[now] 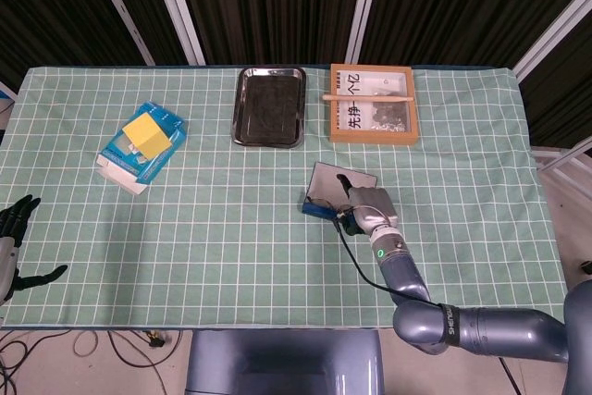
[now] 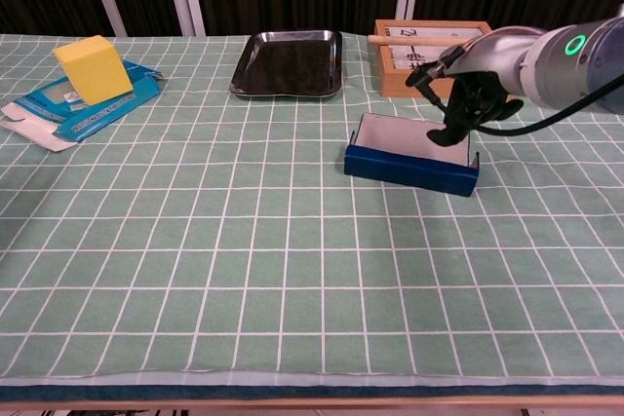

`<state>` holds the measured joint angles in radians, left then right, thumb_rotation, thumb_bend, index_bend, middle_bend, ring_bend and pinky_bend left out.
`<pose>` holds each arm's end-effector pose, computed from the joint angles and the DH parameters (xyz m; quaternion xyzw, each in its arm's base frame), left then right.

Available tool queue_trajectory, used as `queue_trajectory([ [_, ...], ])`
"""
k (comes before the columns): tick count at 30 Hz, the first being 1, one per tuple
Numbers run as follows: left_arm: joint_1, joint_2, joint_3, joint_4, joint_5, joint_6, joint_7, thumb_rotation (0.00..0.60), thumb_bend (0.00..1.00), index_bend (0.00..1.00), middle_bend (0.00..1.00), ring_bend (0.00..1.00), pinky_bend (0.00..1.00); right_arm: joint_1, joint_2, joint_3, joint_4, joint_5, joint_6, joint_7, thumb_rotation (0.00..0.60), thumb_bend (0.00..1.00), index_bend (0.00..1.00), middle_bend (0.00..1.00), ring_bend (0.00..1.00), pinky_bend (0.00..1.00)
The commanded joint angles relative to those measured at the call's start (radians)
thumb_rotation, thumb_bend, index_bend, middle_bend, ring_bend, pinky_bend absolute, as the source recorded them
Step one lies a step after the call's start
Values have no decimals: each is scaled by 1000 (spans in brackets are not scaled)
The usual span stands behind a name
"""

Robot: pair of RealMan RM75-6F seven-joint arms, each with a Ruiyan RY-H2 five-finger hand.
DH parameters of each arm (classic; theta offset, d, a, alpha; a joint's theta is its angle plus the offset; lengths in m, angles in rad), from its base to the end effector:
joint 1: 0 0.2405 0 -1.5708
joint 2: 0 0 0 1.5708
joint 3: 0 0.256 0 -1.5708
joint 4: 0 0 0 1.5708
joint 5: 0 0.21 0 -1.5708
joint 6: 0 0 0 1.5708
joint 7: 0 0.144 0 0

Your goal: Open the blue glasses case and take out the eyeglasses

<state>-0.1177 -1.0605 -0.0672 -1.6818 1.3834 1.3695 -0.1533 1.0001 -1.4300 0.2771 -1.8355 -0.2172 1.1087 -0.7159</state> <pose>-0.3152 0.1928 0.1643 -0.5460 -0.4796 -0.4004 0.5581 -0.0937 -0.3461 0.0075 0.6750 -0.5302 0.2565 0.4445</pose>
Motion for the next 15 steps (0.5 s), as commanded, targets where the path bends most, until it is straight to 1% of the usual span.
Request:
queue_trajectory([
  [1,-1,0,0,0,-1,-3,-1,600,12,0,0,0,0,20,-30,-21,17,43,-13,-22,600,536,36,885,956,1000],
  [6,-2,1,-2,1,-4,-4,-4,600,12,0,0,0,0,36,-69,-26,39,67,-20,-22,600,550,134,886,957,1000],
  [15,-2,3,-3,1,-7,-6,-10,600,12,0,0,0,0,55,-124,-34,70,86,-32,-19,600,559,167,886,956,1000],
])
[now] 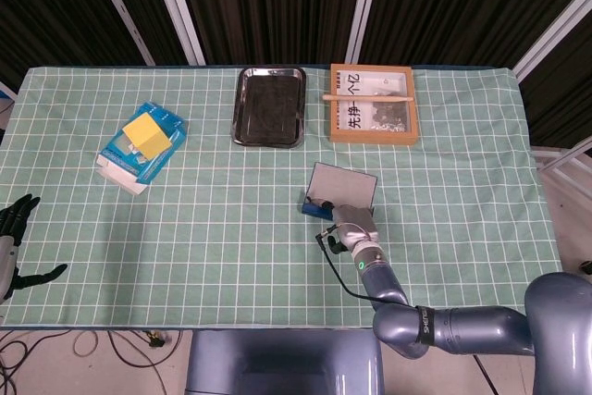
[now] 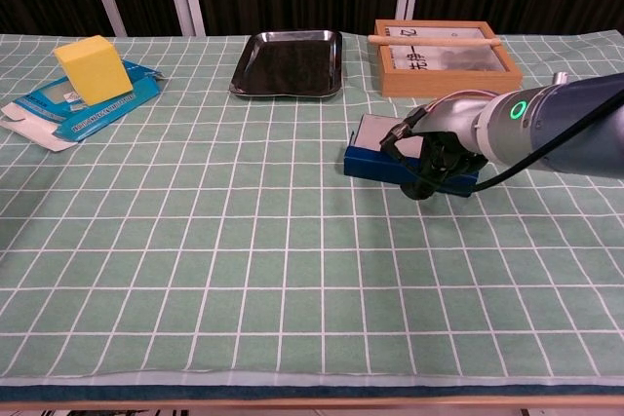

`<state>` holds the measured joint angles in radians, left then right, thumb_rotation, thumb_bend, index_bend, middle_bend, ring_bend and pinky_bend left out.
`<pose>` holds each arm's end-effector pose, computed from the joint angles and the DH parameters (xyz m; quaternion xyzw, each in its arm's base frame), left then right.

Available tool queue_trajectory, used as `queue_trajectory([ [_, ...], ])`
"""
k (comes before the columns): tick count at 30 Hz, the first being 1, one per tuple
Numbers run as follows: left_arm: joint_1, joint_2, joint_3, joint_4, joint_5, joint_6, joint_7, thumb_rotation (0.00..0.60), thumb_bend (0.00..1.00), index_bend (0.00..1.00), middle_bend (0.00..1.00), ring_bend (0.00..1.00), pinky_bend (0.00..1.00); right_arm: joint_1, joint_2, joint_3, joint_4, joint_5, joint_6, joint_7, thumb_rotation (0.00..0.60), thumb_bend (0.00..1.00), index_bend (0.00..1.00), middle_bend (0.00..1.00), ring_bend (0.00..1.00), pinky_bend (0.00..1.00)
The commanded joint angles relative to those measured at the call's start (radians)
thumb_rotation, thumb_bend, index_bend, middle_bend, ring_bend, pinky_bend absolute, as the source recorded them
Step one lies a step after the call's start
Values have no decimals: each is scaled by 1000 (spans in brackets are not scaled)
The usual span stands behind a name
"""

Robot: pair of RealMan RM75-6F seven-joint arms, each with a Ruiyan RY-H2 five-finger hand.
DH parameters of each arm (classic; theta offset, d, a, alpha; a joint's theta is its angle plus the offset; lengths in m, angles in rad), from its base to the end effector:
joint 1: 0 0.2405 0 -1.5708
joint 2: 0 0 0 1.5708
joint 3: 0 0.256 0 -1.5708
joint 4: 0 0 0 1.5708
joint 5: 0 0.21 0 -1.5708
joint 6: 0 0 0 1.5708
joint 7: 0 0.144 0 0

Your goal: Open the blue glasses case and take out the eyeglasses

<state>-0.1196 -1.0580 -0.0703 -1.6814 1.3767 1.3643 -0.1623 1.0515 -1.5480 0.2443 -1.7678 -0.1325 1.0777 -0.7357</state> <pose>-0.3159 0.1940 0.1653 -0.5428 -0.4828 -0.4014 0.5578 -0.0878 -0.3314 -0.0365 0.6923 -0.5532 0.2162 0.4099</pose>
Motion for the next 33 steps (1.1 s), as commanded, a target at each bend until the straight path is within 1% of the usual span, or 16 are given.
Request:
queue_trajectory([
  [1,0,0,0,1,-1,-1,-1,600,12,0,0,0,0,5,-9,-2,-1,-1,0,2,600,559,168,886,956,1000],
  [6,0,-1,0,1,2,1,2,600,13,0,0,0,0,4,-7,-8,-41,-22,8,7,600,562,180,886,956,1000],
  [12,0,-1,2,0,4,2,4,600,13,0,0,0,0,2,22,-24,-107,-19,9,3,600,567,195,886,956,1000],
  [19,-1,-4,3,-1,4,1,13,600,14,0,0,0,0,-2,63,-66,-211,-41,36,-14,600,568,207,887,956,1000],
  [20,0,-4,2,-1,3,3,14,600,14,0,0,0,0,-1,69,-84,-238,-35,37,-26,600,568,209,887,956,1000],
  [24,1,-4,1,-1,2,5,13,600,14,0,0,0,0,9,83,-104,-269,-11,45,-44,600,568,219,887,956,1000],
  [27,1,-4,1,-1,2,4,13,600,14,0,0,0,0,15,90,-116,-296,-6,65,-54,600,568,240,886,956,1000],
  [33,1,-5,1,-1,3,5,11,600,14,0,0,0,0,23,78,-142,-341,-18,145,-84,600,568,282,888,957,1000],
])
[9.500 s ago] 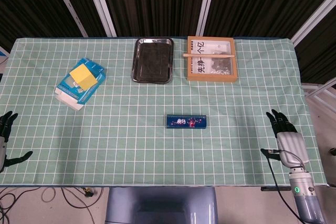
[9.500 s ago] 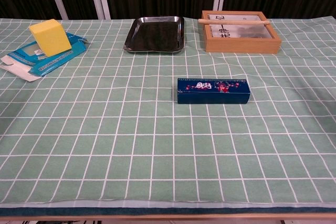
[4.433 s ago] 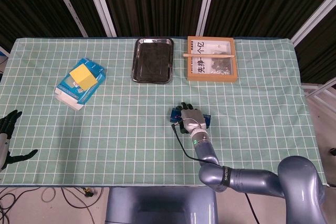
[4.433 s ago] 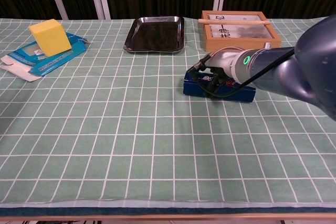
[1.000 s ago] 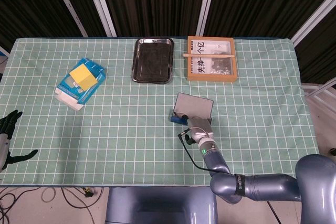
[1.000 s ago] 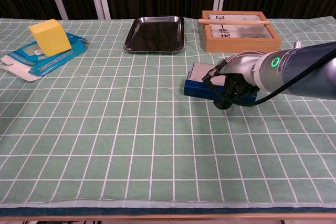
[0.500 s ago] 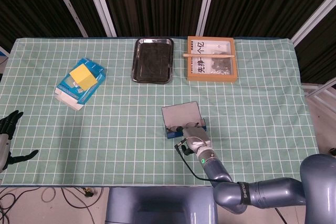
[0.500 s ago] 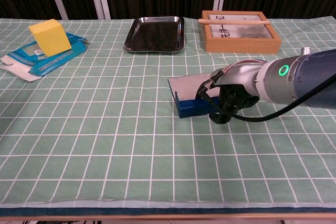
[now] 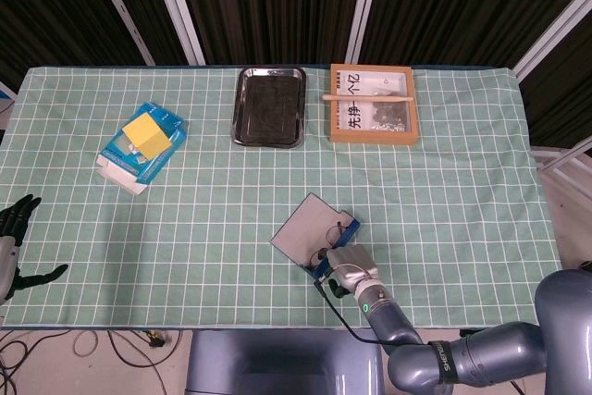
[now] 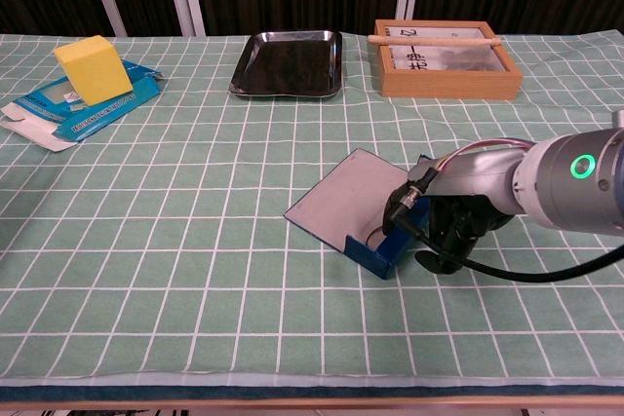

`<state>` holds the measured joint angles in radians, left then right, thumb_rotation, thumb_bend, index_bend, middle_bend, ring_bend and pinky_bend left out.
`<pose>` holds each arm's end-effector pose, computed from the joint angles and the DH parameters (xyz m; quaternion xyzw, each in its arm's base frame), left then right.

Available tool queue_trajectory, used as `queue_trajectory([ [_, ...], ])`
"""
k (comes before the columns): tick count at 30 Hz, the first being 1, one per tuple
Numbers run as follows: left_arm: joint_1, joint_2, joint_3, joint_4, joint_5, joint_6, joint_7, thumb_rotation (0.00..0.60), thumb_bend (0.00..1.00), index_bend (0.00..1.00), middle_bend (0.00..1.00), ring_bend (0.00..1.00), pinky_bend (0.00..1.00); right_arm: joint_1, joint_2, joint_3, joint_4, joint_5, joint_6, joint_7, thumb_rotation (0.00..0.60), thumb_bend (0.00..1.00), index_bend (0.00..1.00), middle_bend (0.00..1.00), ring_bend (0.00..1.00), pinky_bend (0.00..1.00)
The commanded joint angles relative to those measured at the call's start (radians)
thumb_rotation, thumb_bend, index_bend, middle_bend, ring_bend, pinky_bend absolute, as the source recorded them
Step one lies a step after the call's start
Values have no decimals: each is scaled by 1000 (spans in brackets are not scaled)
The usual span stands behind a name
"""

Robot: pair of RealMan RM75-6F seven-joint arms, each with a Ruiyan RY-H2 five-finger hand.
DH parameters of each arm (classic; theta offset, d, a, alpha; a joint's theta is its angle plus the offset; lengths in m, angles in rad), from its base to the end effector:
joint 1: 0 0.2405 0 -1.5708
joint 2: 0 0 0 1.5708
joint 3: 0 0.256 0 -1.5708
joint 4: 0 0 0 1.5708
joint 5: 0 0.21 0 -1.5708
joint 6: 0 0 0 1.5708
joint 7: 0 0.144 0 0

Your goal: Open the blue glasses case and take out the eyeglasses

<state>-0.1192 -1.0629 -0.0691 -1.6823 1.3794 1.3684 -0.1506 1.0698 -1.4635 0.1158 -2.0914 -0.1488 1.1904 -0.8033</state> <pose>-0.3150 0.1936 0.1638 -0.5451 -0.4800 -0.4006 0.5586 -0.0823 -0.2620 -0.0222 0.7605 -0.5153 0.1583 0.3620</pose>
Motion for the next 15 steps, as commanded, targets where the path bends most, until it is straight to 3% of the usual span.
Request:
queue_trajectory([
  [1,1,0,0,-1,0,2,-2,600,14,0,0,0,0,7,-9,-17,-19,1,44,-22,600,568,285,889,957,1000],
  [15,3,2,-7,-3,-7,6,-16,600,14,0,0,0,0,44,-32,-32,-59,88,241,-178,600,566,335,891,957,1000],
])
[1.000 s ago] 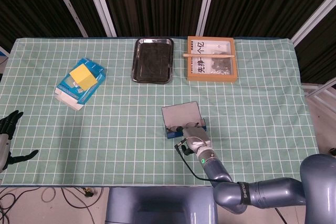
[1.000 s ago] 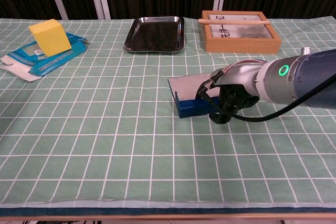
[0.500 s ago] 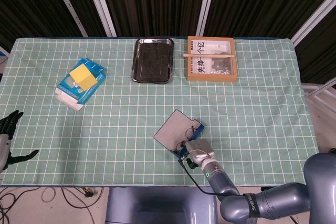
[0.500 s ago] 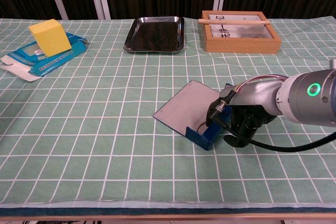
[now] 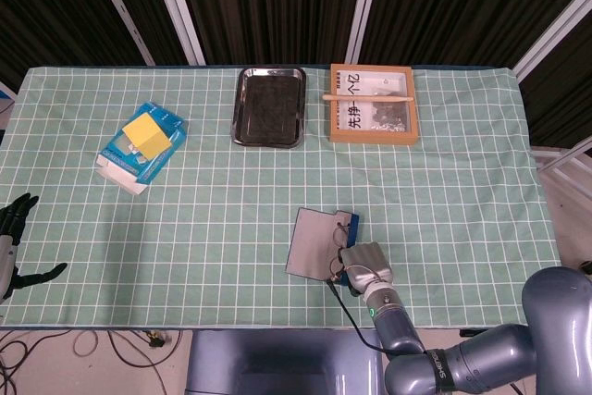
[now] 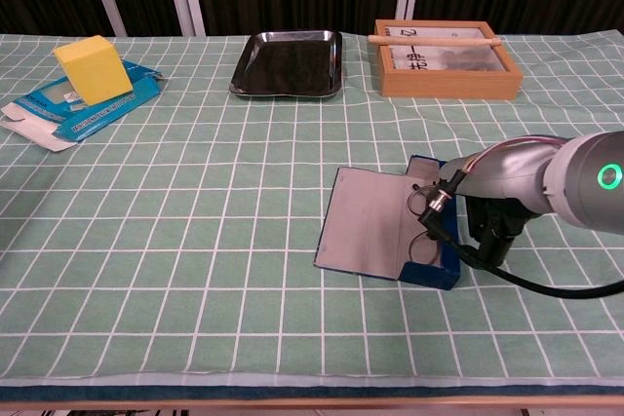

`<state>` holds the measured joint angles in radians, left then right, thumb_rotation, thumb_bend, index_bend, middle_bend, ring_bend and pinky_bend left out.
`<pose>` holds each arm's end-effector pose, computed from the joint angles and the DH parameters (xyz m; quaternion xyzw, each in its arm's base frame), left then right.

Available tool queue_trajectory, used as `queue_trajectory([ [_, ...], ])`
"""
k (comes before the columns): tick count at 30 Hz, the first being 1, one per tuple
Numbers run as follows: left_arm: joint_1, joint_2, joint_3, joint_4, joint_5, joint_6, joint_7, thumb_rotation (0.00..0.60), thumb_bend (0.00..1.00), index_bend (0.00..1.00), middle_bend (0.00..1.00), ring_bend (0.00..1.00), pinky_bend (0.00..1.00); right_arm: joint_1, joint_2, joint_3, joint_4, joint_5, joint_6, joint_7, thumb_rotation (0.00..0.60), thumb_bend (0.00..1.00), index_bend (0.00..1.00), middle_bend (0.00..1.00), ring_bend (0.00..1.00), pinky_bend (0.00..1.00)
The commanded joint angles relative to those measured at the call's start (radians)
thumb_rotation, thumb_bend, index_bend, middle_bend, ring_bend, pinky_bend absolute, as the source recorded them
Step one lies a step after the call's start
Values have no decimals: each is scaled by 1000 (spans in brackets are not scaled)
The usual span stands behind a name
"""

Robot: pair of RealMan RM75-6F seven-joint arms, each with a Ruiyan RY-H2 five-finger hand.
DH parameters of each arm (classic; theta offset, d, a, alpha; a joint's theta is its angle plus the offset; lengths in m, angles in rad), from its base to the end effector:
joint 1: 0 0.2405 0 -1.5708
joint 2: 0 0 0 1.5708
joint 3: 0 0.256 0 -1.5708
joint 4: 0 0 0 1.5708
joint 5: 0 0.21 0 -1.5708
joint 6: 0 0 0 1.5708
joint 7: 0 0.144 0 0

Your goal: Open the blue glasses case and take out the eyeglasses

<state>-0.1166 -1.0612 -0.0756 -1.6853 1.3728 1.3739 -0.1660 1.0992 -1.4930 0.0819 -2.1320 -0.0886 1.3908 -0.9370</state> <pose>-0.3149 0.1941 0.1660 -0.5365 -0.4831 -0.4077 0.5591 -0.0917 -0.2568 -0.0120 0.7682 -0.4607 0.1090 0.4310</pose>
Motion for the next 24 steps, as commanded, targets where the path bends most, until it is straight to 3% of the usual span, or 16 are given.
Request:
queue_trajectory([
  [1,1,1,-1,-1,-1,2,-1,600,14,0,0,0,0,18,-4,3,-21,36,53,-56,600,566,336,891,958,1000],
  [12,4,1,-4,0,1,9,-9,600,14,0,0,0,0,27,-22,13,-20,97,146,-151,600,539,339,891,957,1000],
  [24,5,3,-7,1,-2,11,-14,600,14,0,0,0,0,18,-16,34,22,184,159,-222,600,534,339,891,955,1000],
])
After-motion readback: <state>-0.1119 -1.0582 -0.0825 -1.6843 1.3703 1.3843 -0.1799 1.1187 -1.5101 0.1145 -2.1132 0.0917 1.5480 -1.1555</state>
